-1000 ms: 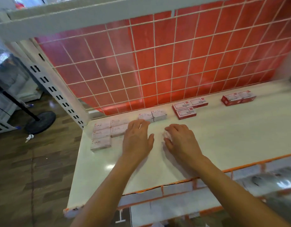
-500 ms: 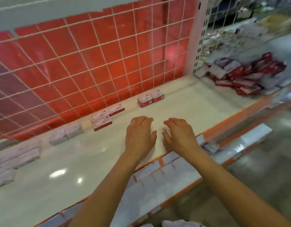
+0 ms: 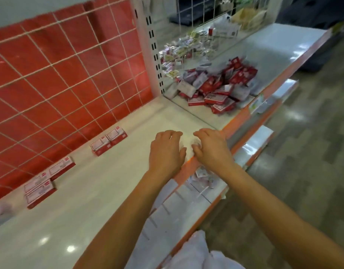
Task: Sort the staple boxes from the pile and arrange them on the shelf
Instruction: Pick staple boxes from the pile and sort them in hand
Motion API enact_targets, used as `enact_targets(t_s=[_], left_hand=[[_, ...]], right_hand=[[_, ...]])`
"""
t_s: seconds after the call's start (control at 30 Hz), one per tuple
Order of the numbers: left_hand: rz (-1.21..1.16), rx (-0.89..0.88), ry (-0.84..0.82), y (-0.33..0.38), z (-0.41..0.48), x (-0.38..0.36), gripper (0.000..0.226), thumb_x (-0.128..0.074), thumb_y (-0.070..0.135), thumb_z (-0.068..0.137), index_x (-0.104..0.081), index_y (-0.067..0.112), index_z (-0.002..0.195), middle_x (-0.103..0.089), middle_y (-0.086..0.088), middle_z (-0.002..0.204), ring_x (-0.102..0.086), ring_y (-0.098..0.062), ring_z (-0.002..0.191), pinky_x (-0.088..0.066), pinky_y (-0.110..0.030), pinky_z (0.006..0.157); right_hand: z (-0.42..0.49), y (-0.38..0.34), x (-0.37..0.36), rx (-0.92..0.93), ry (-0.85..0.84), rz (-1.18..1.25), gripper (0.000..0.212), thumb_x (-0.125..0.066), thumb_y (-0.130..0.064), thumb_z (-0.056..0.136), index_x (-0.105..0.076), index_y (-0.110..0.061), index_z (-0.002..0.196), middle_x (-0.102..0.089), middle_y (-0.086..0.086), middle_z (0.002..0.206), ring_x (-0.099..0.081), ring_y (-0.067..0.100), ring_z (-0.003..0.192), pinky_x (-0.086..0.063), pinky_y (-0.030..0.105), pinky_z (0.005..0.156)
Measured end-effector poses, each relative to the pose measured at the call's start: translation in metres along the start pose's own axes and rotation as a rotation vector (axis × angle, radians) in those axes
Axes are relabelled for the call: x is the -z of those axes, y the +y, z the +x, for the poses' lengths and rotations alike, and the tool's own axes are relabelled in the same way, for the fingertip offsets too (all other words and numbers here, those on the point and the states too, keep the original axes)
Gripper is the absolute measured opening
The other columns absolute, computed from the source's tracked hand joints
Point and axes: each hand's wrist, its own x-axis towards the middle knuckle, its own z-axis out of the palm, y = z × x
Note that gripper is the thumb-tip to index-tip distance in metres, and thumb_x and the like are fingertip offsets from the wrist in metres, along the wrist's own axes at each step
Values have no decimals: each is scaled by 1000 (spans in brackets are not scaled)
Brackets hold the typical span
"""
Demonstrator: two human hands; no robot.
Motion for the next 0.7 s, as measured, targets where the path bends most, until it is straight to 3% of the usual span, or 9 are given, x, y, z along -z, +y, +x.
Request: enact_targets(t_s=[0.1,0.33,0.47,0.57,0.7], left_hand=[[-16,-46,4,13,31,-11,47,-55,35,92,-46,22,136,-49,0,139,-39,-24,127,-36,-36,101],[-40,-101,32,27,118,-28,48,-58,26,88,-49,13,133,-52,-11,132,-47,-33,118,-43,-41,94],[-32,-17,105,22,166,-28,51,-62,17,86,-47,11,134,-39,-16,144,-45,-36,123,-45,-43,94],[-19,7,131,12,193,-27,56,-61,9,86,-40,11,138,-26,-16,152,-47,-41,122,-48,-46,89],[-184,57,12,2,218,-29,71,-68,16,84,-31,20,144,-8,-13,158,-27,-36,139,-37,-43,107]], right_hand=[[24,23,6,-49,36,-6,41,-58,-23,88,-55,-10,127,-55,11,128,-45,31,119,-35,39,100],[84,75,11,-106,181,-89,36,-62,-26,80,-63,-6,110,-61,17,105,-56,38,97,-43,40,81],[106,87,11,-144,319,-42,37,-65,-23,80,-60,-7,113,-56,19,108,-53,40,99,-49,44,79],[117,95,9,-173,348,-66,36,-60,-28,77,-61,-5,104,-54,21,104,-54,43,91,-53,47,72],[123,97,9,-139,407,-117,26,-72,-22,73,-67,-7,94,-56,20,99,-58,39,81,-53,39,65]])
